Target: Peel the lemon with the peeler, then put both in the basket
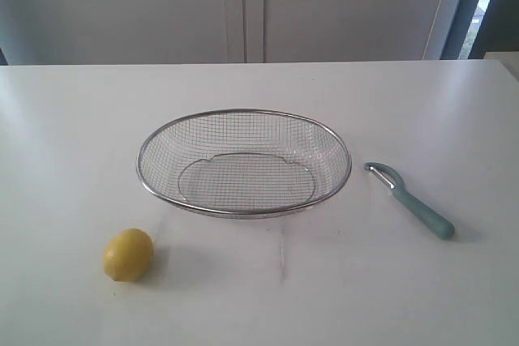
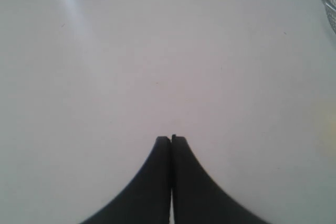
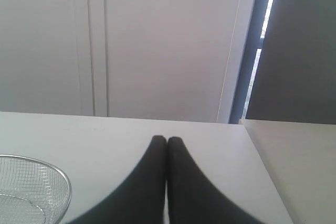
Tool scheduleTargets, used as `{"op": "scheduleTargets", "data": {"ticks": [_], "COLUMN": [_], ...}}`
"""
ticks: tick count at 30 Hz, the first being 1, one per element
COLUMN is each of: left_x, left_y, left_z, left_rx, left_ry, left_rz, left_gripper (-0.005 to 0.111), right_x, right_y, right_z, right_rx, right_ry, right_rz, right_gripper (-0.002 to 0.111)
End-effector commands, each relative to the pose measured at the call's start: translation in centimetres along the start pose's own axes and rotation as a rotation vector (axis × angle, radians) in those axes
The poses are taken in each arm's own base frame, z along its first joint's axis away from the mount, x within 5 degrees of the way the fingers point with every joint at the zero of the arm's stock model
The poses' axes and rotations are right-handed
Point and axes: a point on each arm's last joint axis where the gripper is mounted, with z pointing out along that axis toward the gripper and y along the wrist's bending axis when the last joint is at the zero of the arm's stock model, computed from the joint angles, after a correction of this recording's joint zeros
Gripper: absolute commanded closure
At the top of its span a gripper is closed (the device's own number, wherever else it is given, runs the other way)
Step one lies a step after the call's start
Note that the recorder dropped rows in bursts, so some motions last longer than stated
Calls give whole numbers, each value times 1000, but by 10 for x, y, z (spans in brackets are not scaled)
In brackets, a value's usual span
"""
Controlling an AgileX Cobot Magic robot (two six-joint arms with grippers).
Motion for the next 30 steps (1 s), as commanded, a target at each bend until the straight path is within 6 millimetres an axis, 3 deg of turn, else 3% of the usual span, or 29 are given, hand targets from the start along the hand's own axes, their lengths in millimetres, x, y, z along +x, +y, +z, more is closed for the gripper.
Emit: {"op": "scheduleTargets", "data": {"ticks": [1, 11, 17, 23, 30], "left_x": [1, 1, 1, 1, 1], "left_y": [0, 0, 0, 0, 0], "left_z": [0, 0, 0, 0, 0], "left_rx": [0, 0, 0, 0, 0], "left_ry": [-3, -3, -3, -3, -3], "left_rz": [-3, -3, -3, -3, -3], "left_gripper": [107, 107, 107, 107, 107], "right_x": [-1, -1, -14, -19, -8], "right_y": [-1, -1, -1, -1, -1], "right_z": [1, 1, 21, 65, 121], "right_rx": [7, 6, 6, 4, 1], "right_ry": [4, 7, 114, 376, 599], "right_rz": [6, 8, 8, 7, 4], "right_gripper": [108, 108, 108, 108, 108]}}
